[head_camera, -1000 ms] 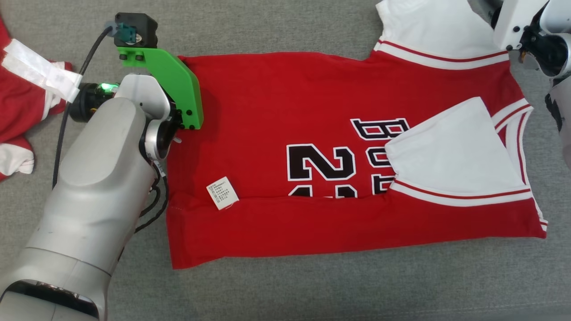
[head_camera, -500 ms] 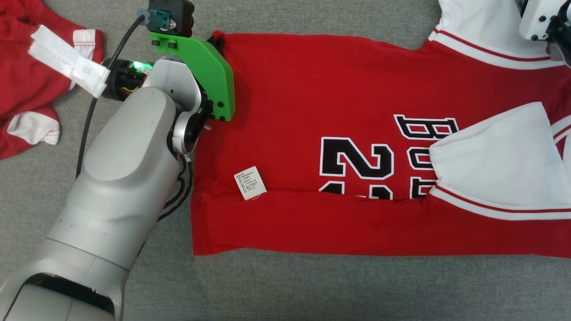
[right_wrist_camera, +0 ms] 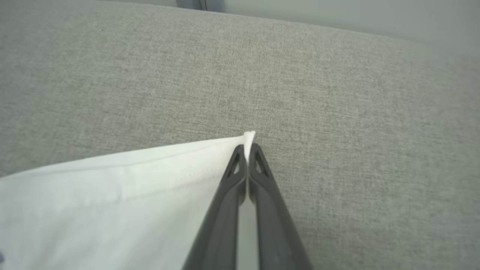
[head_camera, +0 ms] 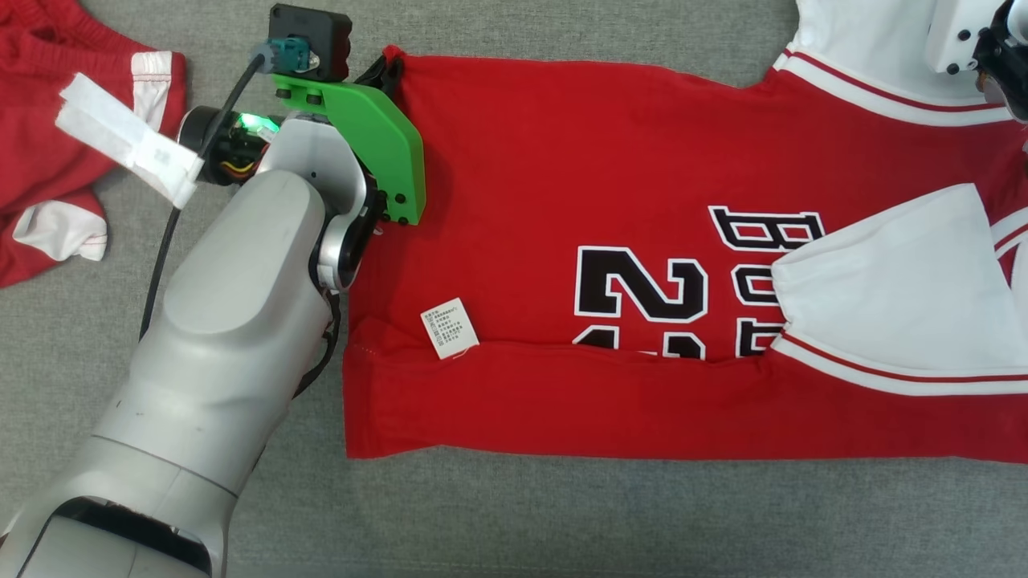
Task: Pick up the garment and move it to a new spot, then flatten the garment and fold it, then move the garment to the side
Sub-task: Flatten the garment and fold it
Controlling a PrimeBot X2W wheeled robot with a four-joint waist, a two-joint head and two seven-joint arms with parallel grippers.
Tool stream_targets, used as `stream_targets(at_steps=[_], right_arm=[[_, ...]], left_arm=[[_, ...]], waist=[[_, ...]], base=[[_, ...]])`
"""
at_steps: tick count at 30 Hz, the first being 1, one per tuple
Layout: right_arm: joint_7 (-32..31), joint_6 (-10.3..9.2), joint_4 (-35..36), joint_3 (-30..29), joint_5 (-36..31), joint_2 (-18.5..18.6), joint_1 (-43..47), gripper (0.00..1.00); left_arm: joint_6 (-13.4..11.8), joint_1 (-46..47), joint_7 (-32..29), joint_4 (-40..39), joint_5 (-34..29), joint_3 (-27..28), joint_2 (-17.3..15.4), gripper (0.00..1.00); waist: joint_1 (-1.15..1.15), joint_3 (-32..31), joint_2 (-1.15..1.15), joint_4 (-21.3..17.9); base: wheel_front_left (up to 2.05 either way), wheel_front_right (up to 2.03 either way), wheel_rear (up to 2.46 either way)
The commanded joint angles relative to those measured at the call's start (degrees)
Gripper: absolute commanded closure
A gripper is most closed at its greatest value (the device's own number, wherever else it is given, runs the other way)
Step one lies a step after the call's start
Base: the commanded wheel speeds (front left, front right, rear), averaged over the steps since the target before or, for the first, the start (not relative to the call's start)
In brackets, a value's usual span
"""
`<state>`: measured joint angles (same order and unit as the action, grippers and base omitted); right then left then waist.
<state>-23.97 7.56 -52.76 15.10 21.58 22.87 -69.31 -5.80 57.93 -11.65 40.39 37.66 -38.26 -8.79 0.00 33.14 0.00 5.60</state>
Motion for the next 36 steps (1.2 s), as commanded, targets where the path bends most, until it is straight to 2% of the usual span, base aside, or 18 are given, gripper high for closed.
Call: stream_targets(at_steps=[1, 5, 11, 15, 19, 25, 28, 36], right_arm=[[1.38, -0.14, 0.06, -0.12, 0.18, 0.54, 1.26, 1.00], [5.82, -0.13, 0.49, -1.24, 2.55, -0.43, 2.35, 1.00], [9.68, -0.13, 1.18, 0.84, 5.02, -0.05, 4.50, 1.00], [9.67, -0.13, 2.35, 4.07, 7.85, -0.40, 6.94, 1.00], [9.18, -0.13, 5.37, 8.48, 11.43, 0.91, 9.97, 1.00], [7.38, -0.13, 11.97, 14.76, 18.27, 4.45, 16.55, 1.00], [5.22, -0.13, 16.06, 17.11, 22.02, 7.56, 20.41, 1.00], [2.76, -0.13, 24.81, 17.56, 27.90, 13.60, 29.93, 1.00]], left_arm=[[-0.45, -1.88, 0.93, 1.23, -0.59, -0.04, -0.14, 1.00], [-0.17, -2.09, 5.95, 1.83, -1.25, 0.31, -0.52, 1.00], [0.36, -3.06, 10.89, 3.58, -1.62, 0.61, -1.72, 1.00], [0.81, -4.51, 14.19, 4.04, -2.24, 0.22, -2.72, 1.00], [2.33, -7.45, 16.62, 4.22, -3.18, -1.25, -3.59, 1.00], [3.33, -12.59, 20.14, 3.69, -3.71, -2.68, -4.75, 1.00], [3.60, -15.33, 21.85, 3.45, -3.47, -3.13, -5.23, 1.00], [3.43, -20.85, 24.67, 3.21, -2.79, -3.03, -6.79, 1.00]], waist=[[0.00, -1.15, 0.00, -0.51], [0.00, -3.30, 0.00, -1.49], [0.00, -6.62, 0.00, -3.19], [0.00, -9.16, 0.00, -4.36], [0.00, -11.58, 0.00, -5.31], [0.00, -15.45, 0.00, -6.14], [0.00, -17.25, 0.00, -6.60], [0.00, -19.47, 0.00, -7.62]], base=[[0.00, 0.00, 0.00], [0.00, 0.00, 0.00], [0.00, 0.00, 0.00], [0.00, 0.00, 0.00], [0.00, 0.00, 0.00], [0.00, 0.00, 0.00], [0.00, 0.00, 0.00], [0.00, 0.00, 0.00]])
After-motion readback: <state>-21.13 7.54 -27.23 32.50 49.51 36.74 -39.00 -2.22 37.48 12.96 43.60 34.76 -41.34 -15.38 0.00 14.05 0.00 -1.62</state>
